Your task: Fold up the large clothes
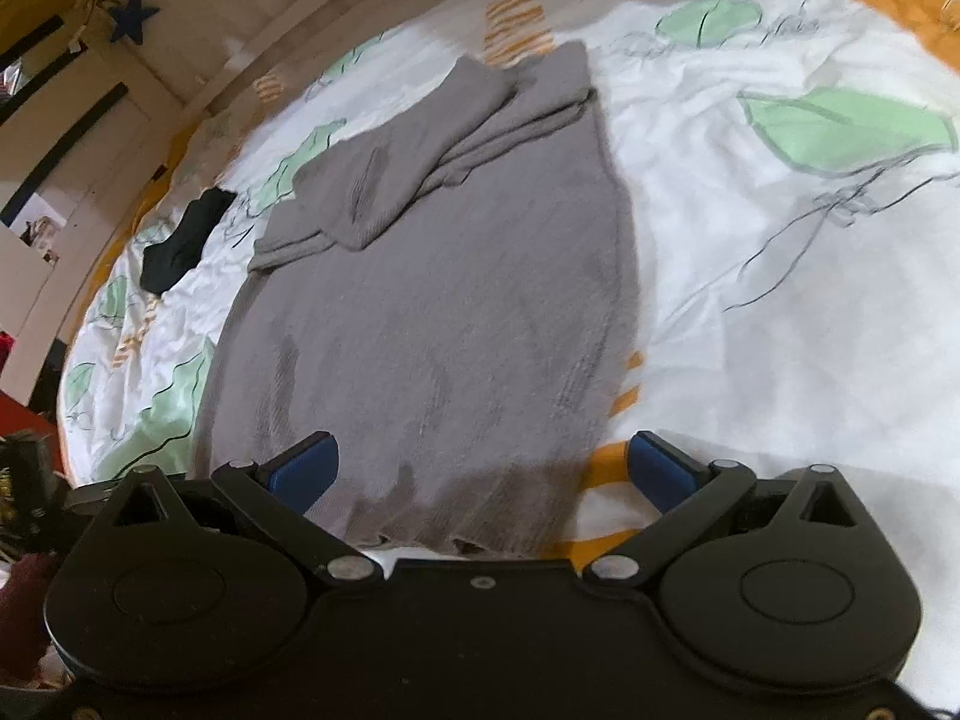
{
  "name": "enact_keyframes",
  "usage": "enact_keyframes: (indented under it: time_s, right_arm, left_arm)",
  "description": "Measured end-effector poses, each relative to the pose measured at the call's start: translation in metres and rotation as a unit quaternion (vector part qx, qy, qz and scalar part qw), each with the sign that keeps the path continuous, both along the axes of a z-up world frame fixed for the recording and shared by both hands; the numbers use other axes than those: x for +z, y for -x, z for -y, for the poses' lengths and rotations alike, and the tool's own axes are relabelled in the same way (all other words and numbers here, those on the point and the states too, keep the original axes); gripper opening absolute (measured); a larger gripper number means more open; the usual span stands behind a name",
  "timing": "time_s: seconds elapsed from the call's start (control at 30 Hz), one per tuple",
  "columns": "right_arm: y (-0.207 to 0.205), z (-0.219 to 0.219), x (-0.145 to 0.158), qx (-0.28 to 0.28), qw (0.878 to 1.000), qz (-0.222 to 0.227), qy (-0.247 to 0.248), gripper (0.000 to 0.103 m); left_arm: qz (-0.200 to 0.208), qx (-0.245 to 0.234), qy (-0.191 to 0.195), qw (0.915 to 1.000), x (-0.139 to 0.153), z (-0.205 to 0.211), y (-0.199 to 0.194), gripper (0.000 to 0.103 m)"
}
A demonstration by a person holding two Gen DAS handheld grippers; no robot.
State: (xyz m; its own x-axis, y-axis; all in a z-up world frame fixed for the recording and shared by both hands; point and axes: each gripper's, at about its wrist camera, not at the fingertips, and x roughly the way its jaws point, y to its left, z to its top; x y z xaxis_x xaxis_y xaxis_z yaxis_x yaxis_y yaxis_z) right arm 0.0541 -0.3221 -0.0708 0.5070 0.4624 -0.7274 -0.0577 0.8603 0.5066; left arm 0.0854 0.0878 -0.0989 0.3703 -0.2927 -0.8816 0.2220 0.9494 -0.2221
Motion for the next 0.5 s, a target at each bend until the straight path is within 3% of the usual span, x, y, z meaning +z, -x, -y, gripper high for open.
enact_keyframes:
  time_s: [0.27,0.43,0.5]
  right_arm:
    - [-0.014,-0.009,-0.015,0.031,0.999,-0.023,-0.012,0.103]
    - [-0.012,-0.007,-0.014,0.05,0.998,-0.025,-0.009,0.099]
    - [-0.011,-0.005,-0.012,0.05,0.998,-0.028,0.006,0.089]
  left_arm:
    - [-0.014,0.0,0.054,0.9984,-0.005,-0.011,-0.003,0.1]
    - [-0.009,0.02,0.074,0.997,-0.001,-0.024,0.002,0.066]
    - [-0.012,0.032,0.084,0.9959,0.0,-0.029,0.004,0.04]
